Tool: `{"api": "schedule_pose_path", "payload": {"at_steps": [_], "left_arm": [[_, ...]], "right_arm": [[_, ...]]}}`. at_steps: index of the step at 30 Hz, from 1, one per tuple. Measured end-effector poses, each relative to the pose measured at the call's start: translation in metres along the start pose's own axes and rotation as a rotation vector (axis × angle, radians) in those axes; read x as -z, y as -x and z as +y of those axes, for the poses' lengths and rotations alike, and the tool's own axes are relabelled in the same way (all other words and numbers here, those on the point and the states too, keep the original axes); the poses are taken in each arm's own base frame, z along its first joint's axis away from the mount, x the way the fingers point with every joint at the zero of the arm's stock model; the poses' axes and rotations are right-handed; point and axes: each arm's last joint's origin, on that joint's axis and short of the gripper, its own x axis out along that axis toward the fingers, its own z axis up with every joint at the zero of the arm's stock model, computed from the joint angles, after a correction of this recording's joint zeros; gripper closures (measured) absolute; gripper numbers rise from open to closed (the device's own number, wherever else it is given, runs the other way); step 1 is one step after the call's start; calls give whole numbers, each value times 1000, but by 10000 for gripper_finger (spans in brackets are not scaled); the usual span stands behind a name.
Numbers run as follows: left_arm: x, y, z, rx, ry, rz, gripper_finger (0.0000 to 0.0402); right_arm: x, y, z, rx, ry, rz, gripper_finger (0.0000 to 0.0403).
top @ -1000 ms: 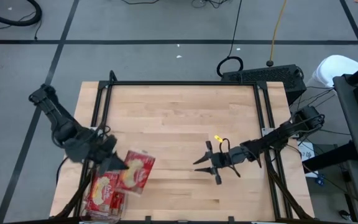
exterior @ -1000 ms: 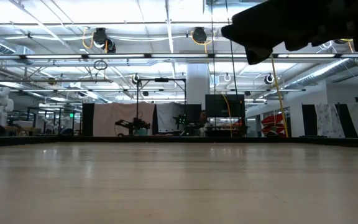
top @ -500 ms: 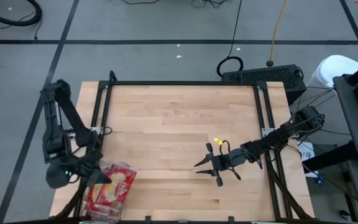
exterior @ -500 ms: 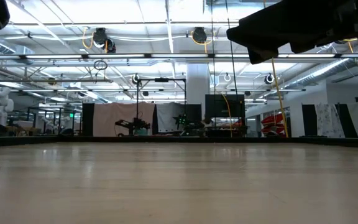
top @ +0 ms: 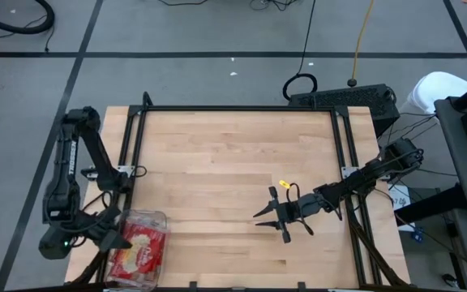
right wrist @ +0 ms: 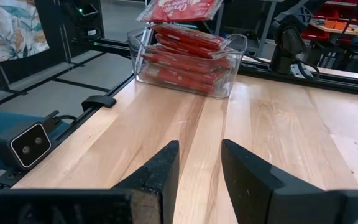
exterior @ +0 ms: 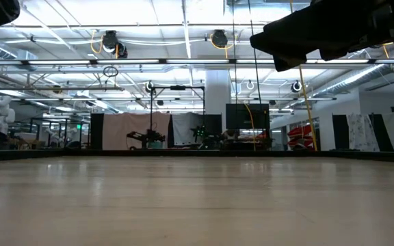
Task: Sort popcorn bags into baskets
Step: Put the popcorn bag into the transparent bin
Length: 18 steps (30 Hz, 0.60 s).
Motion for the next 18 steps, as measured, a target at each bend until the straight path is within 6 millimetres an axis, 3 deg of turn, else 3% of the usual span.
{"api": "schedule_pose_path", "payload": {"at_steps": [10,18], "left_arm": [[-20,19,7,-47,-56,10,380],[-20,19,12,-105,-106,15,380]], "right_arm": [[0,0,0,1,-12,0,291],[0,0,0,1,-33,-2,291]]}}
